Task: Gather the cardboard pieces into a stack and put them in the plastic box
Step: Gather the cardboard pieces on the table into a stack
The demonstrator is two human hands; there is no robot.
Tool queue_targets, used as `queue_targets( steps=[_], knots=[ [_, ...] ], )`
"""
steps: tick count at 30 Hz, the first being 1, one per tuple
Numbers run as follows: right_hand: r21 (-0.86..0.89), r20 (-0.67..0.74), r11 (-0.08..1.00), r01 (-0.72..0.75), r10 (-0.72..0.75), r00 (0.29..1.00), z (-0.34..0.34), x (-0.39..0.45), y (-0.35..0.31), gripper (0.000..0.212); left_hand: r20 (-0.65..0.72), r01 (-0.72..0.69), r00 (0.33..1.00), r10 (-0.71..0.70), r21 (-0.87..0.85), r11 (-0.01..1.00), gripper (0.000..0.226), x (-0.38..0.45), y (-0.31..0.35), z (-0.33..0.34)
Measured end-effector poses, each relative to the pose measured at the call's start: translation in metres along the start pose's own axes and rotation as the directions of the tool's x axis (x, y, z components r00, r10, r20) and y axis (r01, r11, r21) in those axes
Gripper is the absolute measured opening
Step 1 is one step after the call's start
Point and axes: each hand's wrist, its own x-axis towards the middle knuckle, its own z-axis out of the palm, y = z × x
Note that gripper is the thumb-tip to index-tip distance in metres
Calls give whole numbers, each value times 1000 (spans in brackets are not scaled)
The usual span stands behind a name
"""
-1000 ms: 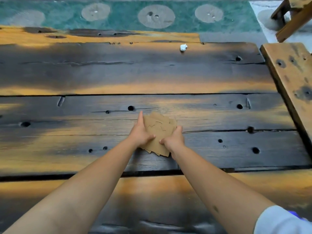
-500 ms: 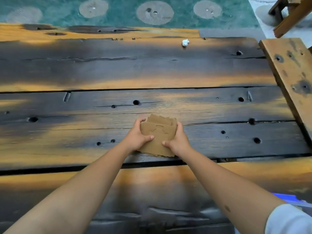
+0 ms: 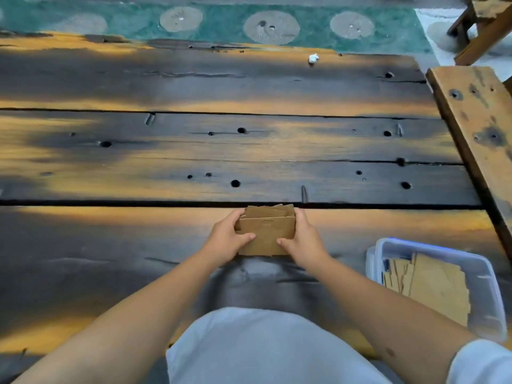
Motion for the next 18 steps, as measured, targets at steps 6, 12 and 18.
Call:
queue_targets(
  steps=[6, 12, 18],
  knots=[
    [-38, -47, 999, 35, -37, 998, 11, -56, 16, 40, -74, -122, 987, 140, 204, 971, 31, -56, -7, 11],
    [-45, -31, 998, 42, -43, 999, 22, -85, 27, 38, -43, -123, 988, 149, 367, 922, 27, -90, -7, 15],
    [-88, -43, 994, 68, -72, 996, 27, -90, 27, 43, -29, -61, 997, 76, 360, 931, 40, -98, -7, 21]
  ],
)
